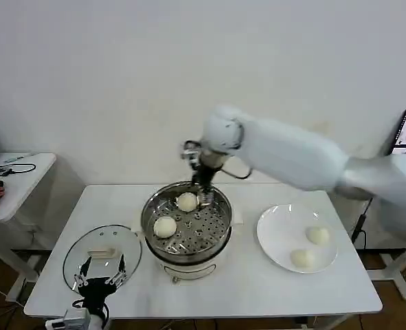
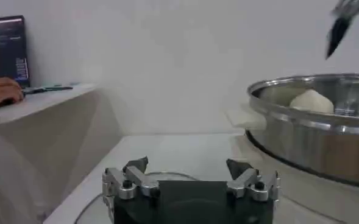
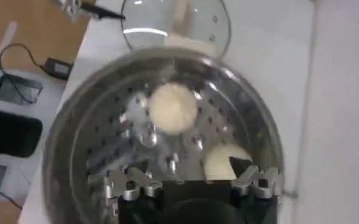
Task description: Take steamed baozi put them in steamer then cover it.
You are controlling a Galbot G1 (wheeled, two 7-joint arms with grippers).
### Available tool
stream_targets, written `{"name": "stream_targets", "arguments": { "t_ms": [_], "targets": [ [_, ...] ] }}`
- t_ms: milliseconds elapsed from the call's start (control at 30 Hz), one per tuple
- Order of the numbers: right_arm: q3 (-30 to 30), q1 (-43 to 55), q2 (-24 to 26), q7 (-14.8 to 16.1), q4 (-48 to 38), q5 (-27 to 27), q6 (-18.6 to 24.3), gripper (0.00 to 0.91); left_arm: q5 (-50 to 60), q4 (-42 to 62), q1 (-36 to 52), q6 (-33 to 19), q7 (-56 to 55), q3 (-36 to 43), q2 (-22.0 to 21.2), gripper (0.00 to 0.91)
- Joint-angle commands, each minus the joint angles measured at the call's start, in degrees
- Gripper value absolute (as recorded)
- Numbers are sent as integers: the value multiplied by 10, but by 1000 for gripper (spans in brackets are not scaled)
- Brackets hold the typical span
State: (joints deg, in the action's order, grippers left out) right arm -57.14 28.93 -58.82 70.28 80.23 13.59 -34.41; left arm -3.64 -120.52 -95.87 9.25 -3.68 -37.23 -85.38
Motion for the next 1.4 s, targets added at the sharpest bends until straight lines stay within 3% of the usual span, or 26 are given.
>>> {"name": "stream_targets", "arguments": {
  "t_ms": [33, 167, 433, 767, 1200, 1400],
  "targets": [
    [25, -6, 257, 34, 147, -54, 40, 907, 1, -2, -6, 0, 1, 3, 2, 907],
    [66, -86, 313, 43, 171, -99, 50, 907, 4, -2, -9, 2, 1, 4, 0, 907],
    [215, -322, 342, 39, 164, -194, 64, 907, 10, -14, -21, 4, 1, 7, -4, 907],
    [224, -377, 298, 21, 85, -281, 111, 907, 17, -14, -34, 2, -1, 10, -13, 907],
    [234, -413, 249, 20, 32, -309, 118, 907, 21, -3, -26, 3, -1, 9, -15, 907],
    [240, -428, 229, 5, 10, -317, 121, 907, 20, -1, -28, 2, -1, 8, -14, 907]
  ]
}}
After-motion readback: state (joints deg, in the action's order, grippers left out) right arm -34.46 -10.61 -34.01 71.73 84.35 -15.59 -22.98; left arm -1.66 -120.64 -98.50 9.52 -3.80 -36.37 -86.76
